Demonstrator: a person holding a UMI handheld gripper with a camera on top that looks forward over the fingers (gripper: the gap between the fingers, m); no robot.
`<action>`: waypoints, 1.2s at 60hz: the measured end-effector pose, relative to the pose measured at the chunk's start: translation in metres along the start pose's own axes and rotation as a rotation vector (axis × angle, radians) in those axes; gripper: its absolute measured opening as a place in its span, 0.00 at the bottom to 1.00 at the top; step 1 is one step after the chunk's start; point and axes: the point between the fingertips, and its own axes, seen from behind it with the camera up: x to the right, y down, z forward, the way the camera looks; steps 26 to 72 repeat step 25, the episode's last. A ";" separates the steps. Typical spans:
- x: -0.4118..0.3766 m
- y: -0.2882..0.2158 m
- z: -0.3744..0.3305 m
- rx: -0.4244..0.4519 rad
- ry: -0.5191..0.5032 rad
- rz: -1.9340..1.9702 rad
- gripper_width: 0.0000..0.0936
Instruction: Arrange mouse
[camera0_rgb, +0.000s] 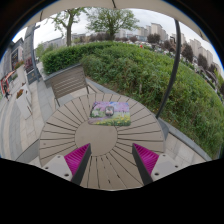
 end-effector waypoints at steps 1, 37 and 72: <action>0.000 0.006 -0.005 -0.006 -0.002 0.003 0.90; 0.001 0.030 -0.045 0.021 0.018 -0.007 0.91; 0.001 0.030 -0.045 0.021 0.018 -0.007 0.91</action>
